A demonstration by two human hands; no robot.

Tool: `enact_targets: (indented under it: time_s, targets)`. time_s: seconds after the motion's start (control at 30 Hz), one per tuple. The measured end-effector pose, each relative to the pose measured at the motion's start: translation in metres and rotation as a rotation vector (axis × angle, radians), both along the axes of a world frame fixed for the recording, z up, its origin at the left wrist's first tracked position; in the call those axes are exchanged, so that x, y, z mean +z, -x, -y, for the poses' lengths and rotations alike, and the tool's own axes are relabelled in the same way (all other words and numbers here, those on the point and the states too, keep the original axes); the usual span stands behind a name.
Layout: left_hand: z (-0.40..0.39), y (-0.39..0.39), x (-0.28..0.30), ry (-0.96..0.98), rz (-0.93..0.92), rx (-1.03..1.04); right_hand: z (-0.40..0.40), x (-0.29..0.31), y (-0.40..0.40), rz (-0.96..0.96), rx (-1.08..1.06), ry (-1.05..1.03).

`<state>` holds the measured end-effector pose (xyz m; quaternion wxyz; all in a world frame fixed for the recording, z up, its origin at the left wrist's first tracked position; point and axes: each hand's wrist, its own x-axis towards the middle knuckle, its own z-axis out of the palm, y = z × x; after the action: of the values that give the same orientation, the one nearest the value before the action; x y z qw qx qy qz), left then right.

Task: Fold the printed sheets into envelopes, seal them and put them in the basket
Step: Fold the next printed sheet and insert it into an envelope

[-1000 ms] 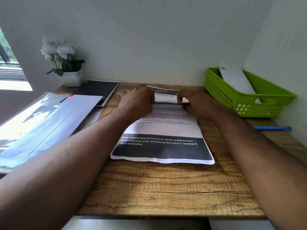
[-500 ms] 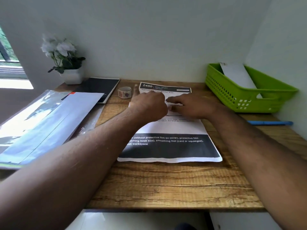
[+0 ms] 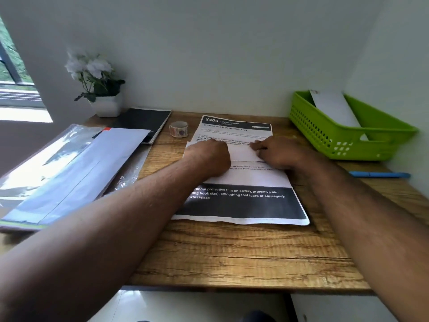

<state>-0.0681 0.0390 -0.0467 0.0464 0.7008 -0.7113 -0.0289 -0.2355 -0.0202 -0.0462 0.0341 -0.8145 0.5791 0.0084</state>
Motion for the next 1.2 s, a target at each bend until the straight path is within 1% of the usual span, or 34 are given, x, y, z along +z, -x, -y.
enact_targets:
  time_s: [0.13, 0.23, 0.27, 0.33, 0.43, 0.53, 0.57, 0.63, 0.67, 0.73, 0.83, 0.9, 0.93, 1.0, 1.07, 1.1, 1.13, 1.2]
  targets:
    - [-0.002, -0.012, 0.007, 0.025, 0.152, 0.055, 0.005, 0.002, 0.007, 0.007, -0.071, 0.024]
    - [0.001, -0.014, 0.007, 0.038, 0.221, 0.053, 0.000, 0.001, 0.000, -0.147, -0.160, 0.077]
    - [0.002, -0.015, 0.007, 0.046, 0.225, 0.049, -0.003, 0.002, -0.001, -0.215, -0.167, 0.115]
    - [0.004, -0.014, 0.007, 0.085, 0.218, 0.025, -0.010, 0.002, -0.005, -0.291, -0.180, 0.183]
    - [0.007, -0.010, 0.006, 0.192, 0.162, -0.028, -0.014, 0.001, -0.011, -0.298, -0.206, 0.225]
    - [0.014, -0.007, 0.003, 0.230, 0.016, -0.113, -0.014, 0.002, -0.012, -0.211, -0.131, 0.258]
    - [0.019, -0.008, 0.000, 0.219, -0.035, -0.135, -0.011, 0.003, -0.011, -0.146, -0.087, 0.244]
    - [0.028, -0.013, -0.004, 0.181, -0.092, -0.155, -0.005, 0.002, -0.009, 0.038, 0.000, 0.135]
    - [0.031, -0.016, -0.005, 0.169, -0.100, -0.160, -0.002, 0.001, -0.008, 0.118, 0.036, 0.068]
    - [0.035, -0.021, -0.007, 0.172, -0.109, -0.180, 0.000, 0.002, -0.007, 0.198, 0.058, 0.007]
    - [0.040, -0.023, -0.009, 0.178, -0.108, -0.195, 0.000, 0.008, -0.004, 0.280, 0.012, -0.020]
    - [0.043, -0.022, -0.013, 0.167, -0.093, -0.172, 0.002, 0.013, 0.000, 0.376, -0.013, -0.079]
    - [0.043, -0.022, -0.014, 0.157, -0.081, -0.162, 0.001, 0.015, 0.001, 0.408, -0.020, -0.115]
    - [0.042, -0.021, -0.016, 0.145, -0.047, -0.159, -0.002, 0.019, 0.003, 0.388, -0.023, -0.129]
    - [0.039, -0.020, -0.013, 0.193, -0.060, -0.167, -0.006, 0.021, 0.004, 0.357, 0.002, -0.054]
    - [0.036, -0.020, -0.010, 0.256, -0.095, -0.171, -0.008, 0.021, 0.003, 0.366, 0.024, 0.013]
    - [0.033, -0.019, -0.006, 0.345, -0.139, -0.177, -0.010, 0.022, 0.002, 0.373, 0.040, 0.102]
    - [0.028, -0.018, 0.001, 0.556, -0.187, -0.193, -0.011, 0.023, 0.000, 0.342, 0.056, 0.353]
